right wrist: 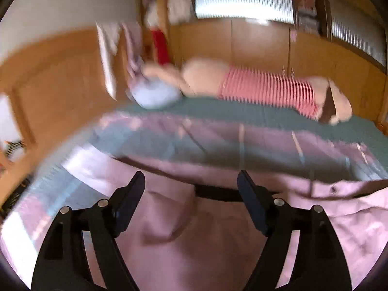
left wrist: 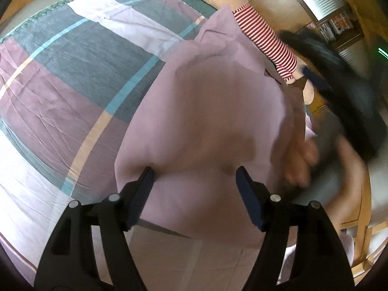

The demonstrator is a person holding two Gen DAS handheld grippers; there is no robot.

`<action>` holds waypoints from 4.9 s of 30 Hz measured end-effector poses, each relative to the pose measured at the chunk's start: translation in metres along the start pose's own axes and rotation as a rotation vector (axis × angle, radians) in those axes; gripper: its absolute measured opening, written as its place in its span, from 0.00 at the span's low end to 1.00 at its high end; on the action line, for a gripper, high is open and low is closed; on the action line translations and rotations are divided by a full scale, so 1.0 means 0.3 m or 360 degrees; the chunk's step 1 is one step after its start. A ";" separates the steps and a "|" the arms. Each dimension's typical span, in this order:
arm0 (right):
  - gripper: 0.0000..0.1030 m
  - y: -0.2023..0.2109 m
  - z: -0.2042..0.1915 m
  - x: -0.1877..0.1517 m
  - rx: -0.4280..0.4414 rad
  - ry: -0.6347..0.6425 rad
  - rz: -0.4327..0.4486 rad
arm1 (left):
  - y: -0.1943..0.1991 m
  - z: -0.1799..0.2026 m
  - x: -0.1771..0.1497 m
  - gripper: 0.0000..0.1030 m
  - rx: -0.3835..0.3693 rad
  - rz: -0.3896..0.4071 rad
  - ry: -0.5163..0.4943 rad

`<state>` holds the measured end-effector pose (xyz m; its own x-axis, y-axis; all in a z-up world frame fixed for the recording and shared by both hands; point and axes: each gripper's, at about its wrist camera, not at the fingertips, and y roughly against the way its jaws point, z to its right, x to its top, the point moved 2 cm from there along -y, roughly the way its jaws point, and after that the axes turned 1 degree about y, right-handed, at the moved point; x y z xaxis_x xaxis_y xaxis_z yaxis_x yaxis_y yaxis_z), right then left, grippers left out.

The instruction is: Fold large clothes

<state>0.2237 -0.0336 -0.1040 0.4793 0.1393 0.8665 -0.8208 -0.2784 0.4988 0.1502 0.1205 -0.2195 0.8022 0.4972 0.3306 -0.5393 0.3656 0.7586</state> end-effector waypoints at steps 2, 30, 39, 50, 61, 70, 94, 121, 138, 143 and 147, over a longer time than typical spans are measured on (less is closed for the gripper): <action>0.83 0.125 0.033 -0.014 -0.0017 0.0044 0.0060 | 0.011 0.007 0.004 0.69 0.0012 0.0038 -0.0016; 0.99 0.704 0.545 -0.445 -0.0661 -0.0314 0.0039 | 0.227 0.327 -0.197 0.93 0.0266 0.0469 -0.0682; 0.99 0.763 0.322 -0.462 -0.0461 -0.0317 -0.0114 | 0.344 0.427 -0.393 0.98 0.0217 0.0534 -0.0855; 0.99 0.838 0.329 -0.483 -0.0594 -0.0474 -0.0169 | 0.371 0.511 -0.478 0.98 0.0241 0.0572 -0.0974; 0.99 0.882 0.282 -0.458 -0.0741 -0.0298 -0.0043 | 0.364 0.490 -0.465 0.98 0.0206 0.0524 -0.0913; 0.99 0.879 0.283 -0.457 -0.0756 -0.0277 -0.0032 | 0.360 0.483 -0.456 0.98 0.0199 0.0496 -0.0889; 0.99 0.864 0.280 -0.467 -0.0739 -0.0278 -0.0057 | 0.352 0.473 -0.448 0.98 0.0208 0.0469 -0.0870; 0.99 0.852 0.280 -0.480 -0.0717 -0.0273 -0.0085 | 0.344 0.458 -0.440 0.98 0.0216 0.0456 -0.0852; 0.99 0.836 0.298 -0.493 -0.0713 -0.0272 -0.0109 | 0.341 0.460 -0.453 0.98 0.0221 0.0466 -0.0842; 0.99 0.831 0.305 -0.495 -0.0715 -0.0273 -0.0115 | 0.348 0.472 -0.463 0.98 0.0240 0.0512 -0.0875; 0.99 0.830 0.307 -0.496 -0.0712 -0.0272 -0.0117 | 0.353 0.474 -0.464 0.98 0.0230 0.0514 -0.0880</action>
<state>-0.0234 -0.2112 -0.1107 0.5545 -0.0254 0.8318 -0.8179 0.1677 0.5504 0.0179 -0.0220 -0.1052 0.6399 0.0720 0.7651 -0.7661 0.1369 0.6279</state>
